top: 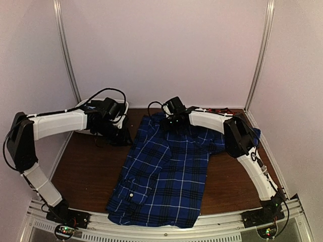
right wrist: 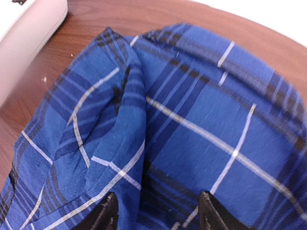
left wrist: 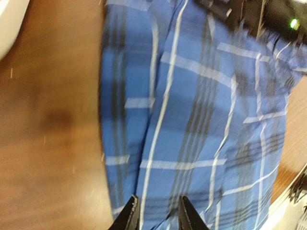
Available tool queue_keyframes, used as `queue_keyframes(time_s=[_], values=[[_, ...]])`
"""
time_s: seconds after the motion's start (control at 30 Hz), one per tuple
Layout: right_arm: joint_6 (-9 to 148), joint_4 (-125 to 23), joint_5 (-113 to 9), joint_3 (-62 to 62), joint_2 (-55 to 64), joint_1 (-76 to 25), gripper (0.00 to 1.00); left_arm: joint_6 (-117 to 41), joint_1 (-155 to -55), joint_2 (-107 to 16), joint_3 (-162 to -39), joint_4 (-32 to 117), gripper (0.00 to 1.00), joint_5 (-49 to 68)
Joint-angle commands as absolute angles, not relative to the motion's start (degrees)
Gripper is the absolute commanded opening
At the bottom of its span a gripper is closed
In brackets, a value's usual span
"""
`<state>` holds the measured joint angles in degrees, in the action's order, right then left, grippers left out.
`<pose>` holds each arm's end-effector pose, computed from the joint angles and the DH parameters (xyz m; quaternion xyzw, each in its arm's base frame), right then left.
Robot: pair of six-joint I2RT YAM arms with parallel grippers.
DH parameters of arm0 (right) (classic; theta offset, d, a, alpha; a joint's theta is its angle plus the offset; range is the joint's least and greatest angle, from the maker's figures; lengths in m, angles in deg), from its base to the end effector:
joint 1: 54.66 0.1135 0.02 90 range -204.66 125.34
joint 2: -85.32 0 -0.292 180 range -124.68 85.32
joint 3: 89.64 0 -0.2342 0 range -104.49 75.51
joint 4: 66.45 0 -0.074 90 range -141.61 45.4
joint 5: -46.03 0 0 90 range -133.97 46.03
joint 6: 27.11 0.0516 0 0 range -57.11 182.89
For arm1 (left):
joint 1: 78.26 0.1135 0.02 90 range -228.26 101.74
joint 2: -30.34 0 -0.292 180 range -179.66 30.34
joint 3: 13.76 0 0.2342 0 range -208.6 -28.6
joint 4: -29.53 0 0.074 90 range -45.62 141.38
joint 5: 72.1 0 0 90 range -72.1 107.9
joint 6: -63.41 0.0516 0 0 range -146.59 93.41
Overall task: Fold and stack the long sleeve shirts
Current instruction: Move the 1/3-folded shirt to the center of the board, then smooth out the 1/3-folded shirt at the center of the board.
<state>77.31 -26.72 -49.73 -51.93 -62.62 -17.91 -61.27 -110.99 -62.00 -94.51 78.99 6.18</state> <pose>0.4685 0.3563 0.1562 -0.1976 0.9028 0.2057 0.3219 0.2649 -0.1827 0.2492 0.0091 0.9635 -0.2202 0.1520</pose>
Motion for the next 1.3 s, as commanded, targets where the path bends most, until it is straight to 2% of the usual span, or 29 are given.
queue_keyframes(time_s=[0.0,0.2,0.5,0.73,0.97,1.27], values=[[75.13,-23.64,-50.34,-53.84,-57.31,-18.45,0.61,-59.55,-110.95,-69.78,-104.81,74.44,0.29,7.73],[76.07,-24.93,-49.57,-43.34,-45.94,-19.66,0.65,-58.97,-110.95,-83.92,-118.43,69.77,0.28,5.93],[78.47,-30.94,-49.67,-22.41,-31.89,-20.34,0.6,-59.6,-110.95,-98.11,-130.52,65.24,0.26,4.43],[80.57,-34.42,-48.87,-9.03,-23.44,-21.46,0.58,-61.08,-109.9,-104.19,-134.79,65.73,0.26,9.79],[81.8,-36.0,-47.93,0.19,-16.64,-24.16,0.58,-61.16,-106.85,-110.32,-139.83,67.36,0.25,10.44],[84.46,-38.56,-45.87,11.65,-6.34,-33.58,0.6,-60.78,-104.35,-116.54,-149.82,70.83,0.25,11.05]])
